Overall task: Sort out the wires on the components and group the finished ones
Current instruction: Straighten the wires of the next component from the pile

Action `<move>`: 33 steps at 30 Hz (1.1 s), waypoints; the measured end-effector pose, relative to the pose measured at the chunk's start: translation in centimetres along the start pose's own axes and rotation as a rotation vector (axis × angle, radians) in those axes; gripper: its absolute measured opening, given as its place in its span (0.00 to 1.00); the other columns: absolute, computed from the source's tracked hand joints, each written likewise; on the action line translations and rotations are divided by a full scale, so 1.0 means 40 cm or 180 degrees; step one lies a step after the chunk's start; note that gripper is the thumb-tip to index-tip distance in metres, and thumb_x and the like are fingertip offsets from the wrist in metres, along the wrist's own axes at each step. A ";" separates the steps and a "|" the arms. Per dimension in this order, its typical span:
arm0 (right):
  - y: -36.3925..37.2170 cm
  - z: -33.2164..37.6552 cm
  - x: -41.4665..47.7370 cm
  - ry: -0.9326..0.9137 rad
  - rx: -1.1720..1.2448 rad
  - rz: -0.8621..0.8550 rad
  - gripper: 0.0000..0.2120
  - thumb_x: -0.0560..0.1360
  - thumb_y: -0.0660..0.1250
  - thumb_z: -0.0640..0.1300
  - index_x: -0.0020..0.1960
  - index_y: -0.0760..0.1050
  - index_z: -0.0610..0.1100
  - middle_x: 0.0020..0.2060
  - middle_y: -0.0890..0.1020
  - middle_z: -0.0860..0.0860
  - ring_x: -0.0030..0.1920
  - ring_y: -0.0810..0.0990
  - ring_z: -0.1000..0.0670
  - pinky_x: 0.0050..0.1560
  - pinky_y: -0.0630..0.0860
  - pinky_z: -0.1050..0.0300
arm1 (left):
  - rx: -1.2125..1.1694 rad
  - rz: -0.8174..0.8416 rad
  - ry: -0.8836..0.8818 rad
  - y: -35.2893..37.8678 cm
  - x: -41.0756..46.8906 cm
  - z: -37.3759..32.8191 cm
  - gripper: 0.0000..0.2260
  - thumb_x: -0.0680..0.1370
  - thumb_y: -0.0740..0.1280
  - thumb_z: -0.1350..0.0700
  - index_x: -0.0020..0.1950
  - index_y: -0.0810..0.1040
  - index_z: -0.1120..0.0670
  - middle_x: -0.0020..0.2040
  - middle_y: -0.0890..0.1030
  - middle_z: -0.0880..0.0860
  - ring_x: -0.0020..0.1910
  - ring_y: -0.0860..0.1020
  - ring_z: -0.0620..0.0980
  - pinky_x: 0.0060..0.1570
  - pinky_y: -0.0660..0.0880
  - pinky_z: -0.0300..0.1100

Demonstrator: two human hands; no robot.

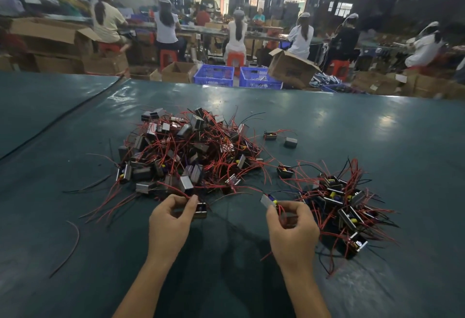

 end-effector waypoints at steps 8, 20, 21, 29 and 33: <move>0.008 0.042 -0.014 -0.0054 0.0862 0.0293 0.04 0.71 0.70 0.46 0.40 0.76 0.51 0.32 0.79 0.53 0.30 0.77 0.55 0.32 0.73 0.65 | -0.0317 0.1209 -0.0508 0.070 -0.026 -0.011 0.09 0.80 0.64 0.59 0.46 0.78 0.65 0.46 0.86 0.52 0.44 0.84 0.49 0.42 0.79 0.37; 0.046 0.024 -0.017 0.1035 0.2414 0.1383 0.13 0.69 0.58 0.41 0.46 0.80 0.46 0.31 0.74 0.46 0.25 0.68 0.50 0.28 0.68 0.57 | -0.2267 0.1234 -0.1786 0.103 -0.041 -0.024 0.14 0.79 0.62 0.49 0.49 0.81 0.58 0.51 0.85 0.59 0.34 0.81 0.51 0.29 0.77 0.38; 0.046 0.024 -0.016 0.1209 0.2730 0.1371 0.15 0.69 0.57 0.42 0.50 0.79 0.43 0.29 0.73 0.46 0.25 0.67 0.50 0.28 0.69 0.56 | -0.1721 0.1116 -0.1399 0.089 -0.031 -0.020 0.15 0.79 0.62 0.48 0.46 0.82 0.58 0.47 0.85 0.58 0.34 0.81 0.51 0.29 0.76 0.38; 0.043 0.033 -0.023 0.1436 0.2600 0.1541 0.17 0.78 0.60 0.52 0.39 0.82 0.46 0.35 0.80 0.44 0.34 0.80 0.47 0.32 0.76 0.57 | 0.0055 0.1250 0.0064 0.064 -0.044 -0.031 0.34 0.75 0.46 0.31 0.41 0.84 0.52 0.36 0.85 0.51 0.39 0.83 0.45 0.43 0.75 0.35; 0.042 0.038 -0.026 0.1279 0.1860 0.1527 0.14 0.71 0.69 0.54 0.34 0.76 0.44 0.31 0.80 0.44 0.29 0.80 0.50 0.30 0.76 0.60 | 0.0640 0.0295 0.0837 0.039 -0.041 -0.057 0.13 0.77 0.63 0.38 0.59 0.76 0.40 0.45 0.83 0.39 0.44 0.80 0.42 0.45 0.77 0.44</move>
Point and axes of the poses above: each hand's wrist, its own x-axis towards the middle knuckle, its own y-axis out of the palm, z = x × y, the point moved 4 cm from there along x, towards the middle knuckle
